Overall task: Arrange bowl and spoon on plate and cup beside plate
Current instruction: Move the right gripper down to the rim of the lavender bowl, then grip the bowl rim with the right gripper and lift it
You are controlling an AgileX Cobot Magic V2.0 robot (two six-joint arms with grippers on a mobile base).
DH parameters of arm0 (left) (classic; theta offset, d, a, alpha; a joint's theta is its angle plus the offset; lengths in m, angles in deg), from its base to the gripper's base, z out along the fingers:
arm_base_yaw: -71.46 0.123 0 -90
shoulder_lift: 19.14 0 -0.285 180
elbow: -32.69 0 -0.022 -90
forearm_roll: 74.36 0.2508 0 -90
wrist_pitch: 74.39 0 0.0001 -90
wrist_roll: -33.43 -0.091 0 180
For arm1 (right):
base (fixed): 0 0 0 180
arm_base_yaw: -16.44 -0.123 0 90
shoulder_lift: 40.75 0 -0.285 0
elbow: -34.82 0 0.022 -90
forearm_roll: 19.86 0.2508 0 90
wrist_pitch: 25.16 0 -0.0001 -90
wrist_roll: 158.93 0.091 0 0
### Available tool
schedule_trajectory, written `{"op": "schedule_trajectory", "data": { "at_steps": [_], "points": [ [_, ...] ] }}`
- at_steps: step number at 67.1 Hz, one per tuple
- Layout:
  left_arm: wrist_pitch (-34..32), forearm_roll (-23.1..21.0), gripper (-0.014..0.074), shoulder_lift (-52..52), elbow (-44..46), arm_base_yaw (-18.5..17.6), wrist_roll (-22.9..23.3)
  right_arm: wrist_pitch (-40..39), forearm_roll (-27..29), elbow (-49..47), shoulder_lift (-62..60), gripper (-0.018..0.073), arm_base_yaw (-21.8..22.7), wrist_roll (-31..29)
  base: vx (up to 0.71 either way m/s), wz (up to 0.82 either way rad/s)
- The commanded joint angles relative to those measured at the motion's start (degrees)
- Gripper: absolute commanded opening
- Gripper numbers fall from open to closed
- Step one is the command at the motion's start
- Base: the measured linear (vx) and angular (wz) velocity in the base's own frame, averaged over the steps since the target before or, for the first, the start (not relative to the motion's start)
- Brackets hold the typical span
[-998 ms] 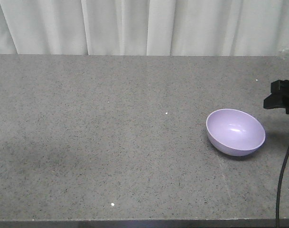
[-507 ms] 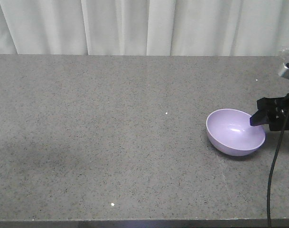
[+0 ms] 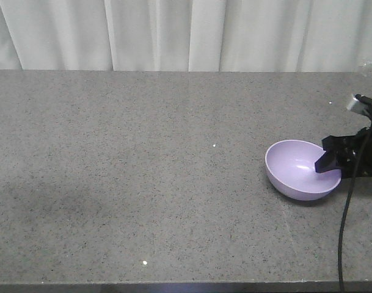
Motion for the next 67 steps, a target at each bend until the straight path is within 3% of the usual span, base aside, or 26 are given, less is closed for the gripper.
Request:
{"op": "schedule_trajectory", "data": {
  "at_steps": [1,15,32,47,67],
  "points": [
    [-4.41,-0.9,-0.0008,-0.87,1.42,-0.5,0.24,-0.08,0.34,-1.82,-1.6,0.03,-1.68,0.16,0.0,0.0],
    [-4.35,-0.9,-0.0008,-0.87,1.42,-0.5,0.24,-2.02,0.51,-1.82,-1.83,-0.0018,-2.46,0.22,0.0,0.0],
    [-4.14,-0.9,-0.0007,-0.87,1.42,-0.5,0.24,-2.7,3.62,-1.82,-9.87,-0.0008,-2.48,-0.69,0.0,0.0],
    [-4.01,-0.9,-0.0008,-0.87,1.42,-0.5,0.24,0.9,9.62,-1.82,-27.39,-0.0007,-2.48,-1.69,0.0,0.0],
    [-4.01,-0.9,-0.0008,-0.87,1.42,-0.5,0.24,1.19,10.96,-1.82,-44.5,-0.0006,-2.48,-1.64,0.0,0.0]
  ]
}}
